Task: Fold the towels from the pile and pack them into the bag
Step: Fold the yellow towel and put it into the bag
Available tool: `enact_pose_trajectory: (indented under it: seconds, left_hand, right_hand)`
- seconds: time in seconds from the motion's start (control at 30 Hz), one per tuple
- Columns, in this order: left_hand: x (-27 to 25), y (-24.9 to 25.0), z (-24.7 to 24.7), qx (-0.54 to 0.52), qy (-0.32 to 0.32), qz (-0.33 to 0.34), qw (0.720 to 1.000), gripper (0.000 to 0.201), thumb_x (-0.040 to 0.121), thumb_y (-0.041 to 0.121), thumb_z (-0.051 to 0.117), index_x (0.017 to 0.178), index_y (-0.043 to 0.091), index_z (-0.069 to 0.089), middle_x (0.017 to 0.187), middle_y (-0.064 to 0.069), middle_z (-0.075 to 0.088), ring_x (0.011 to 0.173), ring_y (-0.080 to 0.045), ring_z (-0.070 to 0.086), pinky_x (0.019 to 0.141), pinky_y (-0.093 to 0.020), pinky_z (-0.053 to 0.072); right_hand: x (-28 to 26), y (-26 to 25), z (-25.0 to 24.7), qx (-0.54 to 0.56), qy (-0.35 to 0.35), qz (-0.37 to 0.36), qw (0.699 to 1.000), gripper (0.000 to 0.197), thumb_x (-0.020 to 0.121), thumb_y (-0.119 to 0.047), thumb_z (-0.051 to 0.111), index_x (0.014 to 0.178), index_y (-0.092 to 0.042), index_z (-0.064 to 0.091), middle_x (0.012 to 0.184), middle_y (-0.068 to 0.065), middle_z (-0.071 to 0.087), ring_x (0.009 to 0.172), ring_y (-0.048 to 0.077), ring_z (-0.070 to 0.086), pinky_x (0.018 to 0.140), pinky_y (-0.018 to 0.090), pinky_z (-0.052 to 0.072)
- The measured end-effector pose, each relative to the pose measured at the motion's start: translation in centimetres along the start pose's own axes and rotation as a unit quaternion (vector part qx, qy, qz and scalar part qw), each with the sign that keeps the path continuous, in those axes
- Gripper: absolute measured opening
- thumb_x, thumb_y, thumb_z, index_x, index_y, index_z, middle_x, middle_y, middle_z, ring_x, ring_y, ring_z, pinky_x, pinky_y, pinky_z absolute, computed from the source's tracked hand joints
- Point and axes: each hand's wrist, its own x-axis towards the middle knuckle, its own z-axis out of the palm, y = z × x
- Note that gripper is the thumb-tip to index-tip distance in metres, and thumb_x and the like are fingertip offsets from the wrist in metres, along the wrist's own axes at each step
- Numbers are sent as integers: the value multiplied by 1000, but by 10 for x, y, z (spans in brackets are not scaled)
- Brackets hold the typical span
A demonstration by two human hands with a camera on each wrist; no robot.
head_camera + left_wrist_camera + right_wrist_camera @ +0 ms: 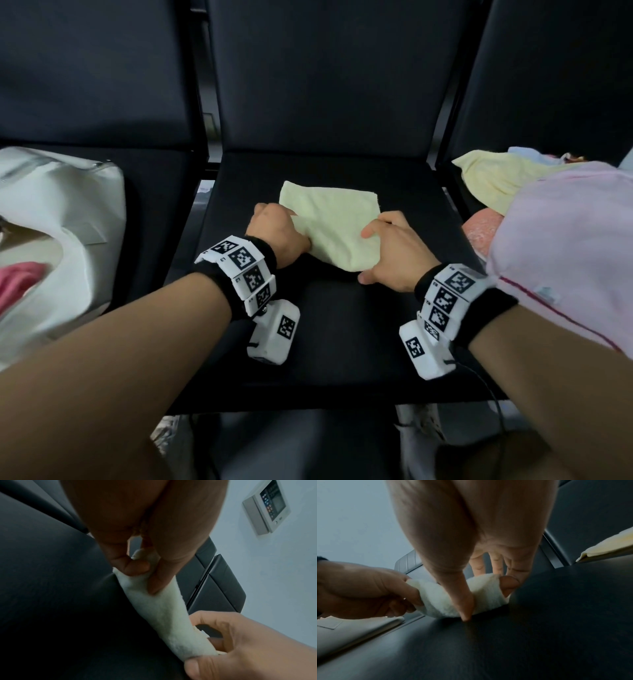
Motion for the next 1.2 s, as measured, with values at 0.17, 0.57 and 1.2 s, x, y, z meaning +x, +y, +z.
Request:
enact_pose_trajectory:
  seconds: [0.17, 0.57, 1.2]
  left_hand:
    - [-7, 0, -10, -6, 1, 23, 1000, 43, 66, 39, 84, 99, 13, 71, 111, -7, 67, 91, -24, 68, 66, -30, 50]
    - [-34, 1, -29, 95, -31, 102, 990, 35, 80, 32, 77, 115, 26, 71, 120, 8, 67, 114, -19, 61, 97, -35, 51]
    - [-23, -14, -31, -32, -67, 61, 995, 16, 101, 30, 59, 107, 16, 64, 97, 3, 66, 94, -19, 64, 82, -32, 49]
  right_hand:
    - [-5, 7, -1, -38, 49, -54, 997, 23, 89, -27, 71, 108, -14, 69, 126, 0, 53, 111, 24, 57, 93, 35, 47]
    - [-16, 26, -10, 38, 92, -77, 992, 29, 96, -39, 57, 94, -11, 67, 91, -2, 62, 86, 19, 59, 72, 31, 39]
    - [-10, 33, -12, 128, 85, -81, 985, 30, 90, -36, 70, 112, -20, 60, 101, -6, 68, 94, 14, 65, 81, 37, 55]
